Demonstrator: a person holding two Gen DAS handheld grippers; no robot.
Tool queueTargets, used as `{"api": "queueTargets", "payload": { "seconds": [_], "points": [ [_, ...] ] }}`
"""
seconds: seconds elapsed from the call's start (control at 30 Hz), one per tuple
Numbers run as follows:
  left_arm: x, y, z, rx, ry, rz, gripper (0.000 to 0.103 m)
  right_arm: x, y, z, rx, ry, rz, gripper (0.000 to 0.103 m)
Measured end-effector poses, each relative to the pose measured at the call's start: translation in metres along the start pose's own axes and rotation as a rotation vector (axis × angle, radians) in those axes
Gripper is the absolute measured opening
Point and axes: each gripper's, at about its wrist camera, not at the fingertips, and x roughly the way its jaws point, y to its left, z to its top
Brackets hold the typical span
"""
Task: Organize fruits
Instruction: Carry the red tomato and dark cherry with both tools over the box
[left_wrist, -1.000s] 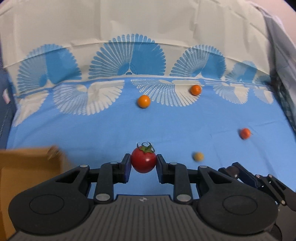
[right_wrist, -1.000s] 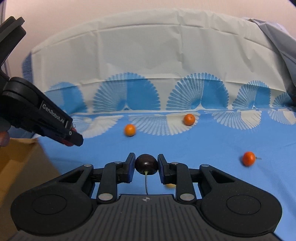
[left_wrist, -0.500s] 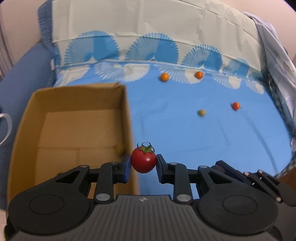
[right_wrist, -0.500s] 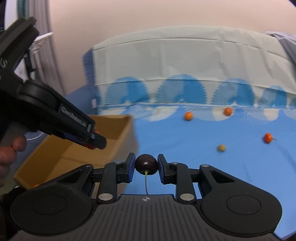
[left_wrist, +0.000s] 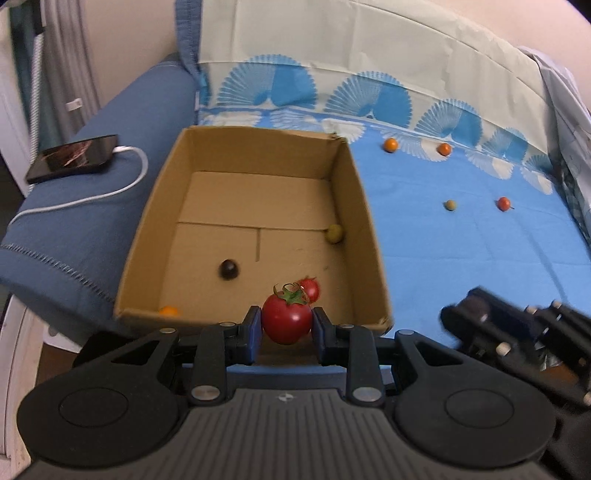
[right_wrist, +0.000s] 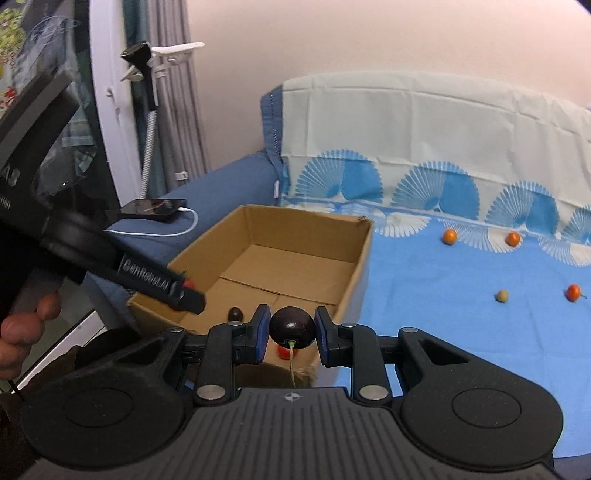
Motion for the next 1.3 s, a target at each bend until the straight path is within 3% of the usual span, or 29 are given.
{"api": "queueTargets", "payload": {
  "seconds": [0.43,1.3],
  "points": [
    [-0.020,0.015,-0.025,-0.041,-0.046,-0.009,0.032,-0.019,0.028,-0.003,-0.064,-0.023,-0.007,0.027],
    [-0.009,0.039,-0.013,-0.096,-0.047,-0.006,0.032,-0.001,0.029,0.002,-0.070,0.015,-0.016,0.027]
  ]
}}
